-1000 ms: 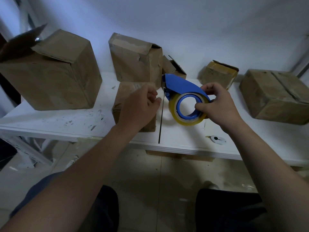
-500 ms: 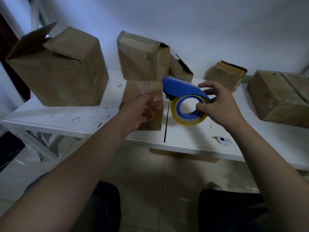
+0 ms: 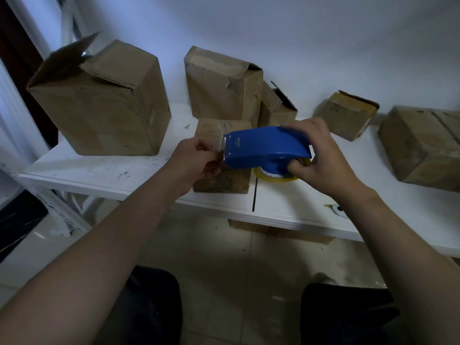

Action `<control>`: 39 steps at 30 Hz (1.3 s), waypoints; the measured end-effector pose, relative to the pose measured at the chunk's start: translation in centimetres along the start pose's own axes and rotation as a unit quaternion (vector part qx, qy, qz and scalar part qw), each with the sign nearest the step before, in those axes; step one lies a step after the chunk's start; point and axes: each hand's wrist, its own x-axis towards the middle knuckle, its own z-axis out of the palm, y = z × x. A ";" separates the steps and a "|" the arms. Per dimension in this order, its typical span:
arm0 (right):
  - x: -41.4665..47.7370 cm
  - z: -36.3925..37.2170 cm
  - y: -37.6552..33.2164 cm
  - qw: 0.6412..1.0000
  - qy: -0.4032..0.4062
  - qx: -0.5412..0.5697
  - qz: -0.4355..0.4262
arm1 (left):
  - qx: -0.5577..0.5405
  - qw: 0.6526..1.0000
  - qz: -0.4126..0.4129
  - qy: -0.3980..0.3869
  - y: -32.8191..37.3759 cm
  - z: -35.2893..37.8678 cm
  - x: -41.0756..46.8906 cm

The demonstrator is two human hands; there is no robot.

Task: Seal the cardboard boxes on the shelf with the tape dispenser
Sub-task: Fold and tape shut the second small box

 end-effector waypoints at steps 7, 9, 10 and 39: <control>0.4 0.9 1.3 0.995 -0.011 -0.076 -0.069 | 0.049 0.995 0.046 0.067 -0.5 -1.3 0.4; 0.6 0.3 2.0 0.993 0.021 -0.086 -0.072 | 0.031 0.993 0.055 0.102 -0.4 -2.5 0.7; 0.7 -0.2 2.5 0.993 0.036 -0.083 -0.071 | 0.011 0.991 0.059 0.115 -0.4 -3.2 0.8; -0.8 -1.1 6.0 0.984 0.017 -0.069 -0.162 | 0.049 0.991 0.075 0.098 -3.3 -6.6 2.1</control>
